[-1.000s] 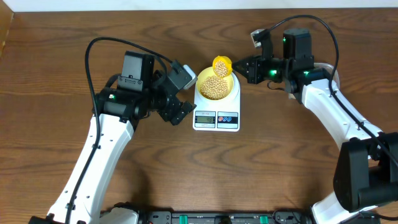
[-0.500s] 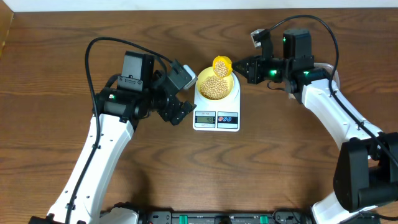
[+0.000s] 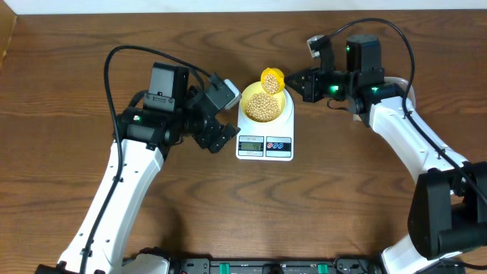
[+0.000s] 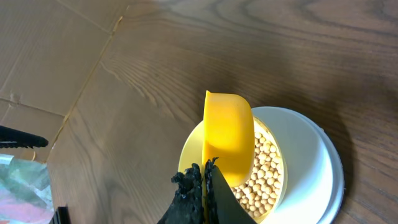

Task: Scoop item into bowl and weigh 50g on scale
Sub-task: 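Tilt the scoop further over the bowl to pour more soybeans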

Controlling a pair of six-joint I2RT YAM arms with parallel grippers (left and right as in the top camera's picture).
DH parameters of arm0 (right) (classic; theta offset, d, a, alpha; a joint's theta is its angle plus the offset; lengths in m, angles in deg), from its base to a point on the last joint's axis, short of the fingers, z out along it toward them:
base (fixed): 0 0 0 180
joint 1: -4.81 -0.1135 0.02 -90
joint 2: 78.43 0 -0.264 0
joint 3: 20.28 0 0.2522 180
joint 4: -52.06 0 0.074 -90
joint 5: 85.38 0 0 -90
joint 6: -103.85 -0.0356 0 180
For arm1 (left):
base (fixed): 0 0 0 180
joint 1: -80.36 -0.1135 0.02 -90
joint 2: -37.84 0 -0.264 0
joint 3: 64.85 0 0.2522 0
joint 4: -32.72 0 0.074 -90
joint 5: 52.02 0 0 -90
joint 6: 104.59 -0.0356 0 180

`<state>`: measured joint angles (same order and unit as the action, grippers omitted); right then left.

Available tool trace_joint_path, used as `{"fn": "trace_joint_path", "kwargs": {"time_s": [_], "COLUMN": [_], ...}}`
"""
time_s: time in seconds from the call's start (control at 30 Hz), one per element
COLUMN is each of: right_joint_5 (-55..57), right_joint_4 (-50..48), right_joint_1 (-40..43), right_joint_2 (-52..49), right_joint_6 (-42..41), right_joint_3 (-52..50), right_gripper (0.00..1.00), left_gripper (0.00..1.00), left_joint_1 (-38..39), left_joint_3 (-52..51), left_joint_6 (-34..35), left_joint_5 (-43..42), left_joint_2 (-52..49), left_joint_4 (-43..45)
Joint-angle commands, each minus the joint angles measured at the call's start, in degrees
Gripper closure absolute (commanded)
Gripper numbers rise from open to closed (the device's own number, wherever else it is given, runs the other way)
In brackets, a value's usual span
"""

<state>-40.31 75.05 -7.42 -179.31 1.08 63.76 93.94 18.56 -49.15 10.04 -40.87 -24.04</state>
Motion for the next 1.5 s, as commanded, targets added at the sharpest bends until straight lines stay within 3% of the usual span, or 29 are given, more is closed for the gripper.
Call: {"fn": "trace_joint_path", "kwargs": {"time_s": [0.0, 0.6, 0.73, 1.07, 1.47], "right_joint_5": [0.0, 0.5, 1.3, 0.3, 2.6], "right_joint_4": [-0.2, 3.1, 0.1, -0.7, -0.4], "right_joint_1": [-0.1, -0.6, -0.4, -0.6, -1.3], "right_joint_2": [0.2, 0.2, 0.2, 0.2, 0.2], "right_joint_6": [0.9, 1.9, 2.0, -3.5, -0.6], "right_joint_3": [0.1, 0.1, 0.1, 0.1, 0.1], "right_gripper": [0.99, 0.99, 0.99, 0.99, 0.99], "left_gripper": [0.12, 0.12, 0.12, 0.12, 0.12], "left_joint_1": [-0.3, -0.3, -0.3, -0.3, -0.3], "left_joint_3": [-1.0, -1.0, -1.0, -1.0, -1.0], "left_joint_6": [-0.6, -0.6, -0.6, -0.6, -0.6], "left_joint_5": [0.3, 0.3, 0.3, 0.3, 0.3], "left_joint_2": [0.4, 0.4, 0.4, 0.4, 0.4], "left_joint_4": [0.2, 0.2, 0.2, 0.2, 0.2]}}
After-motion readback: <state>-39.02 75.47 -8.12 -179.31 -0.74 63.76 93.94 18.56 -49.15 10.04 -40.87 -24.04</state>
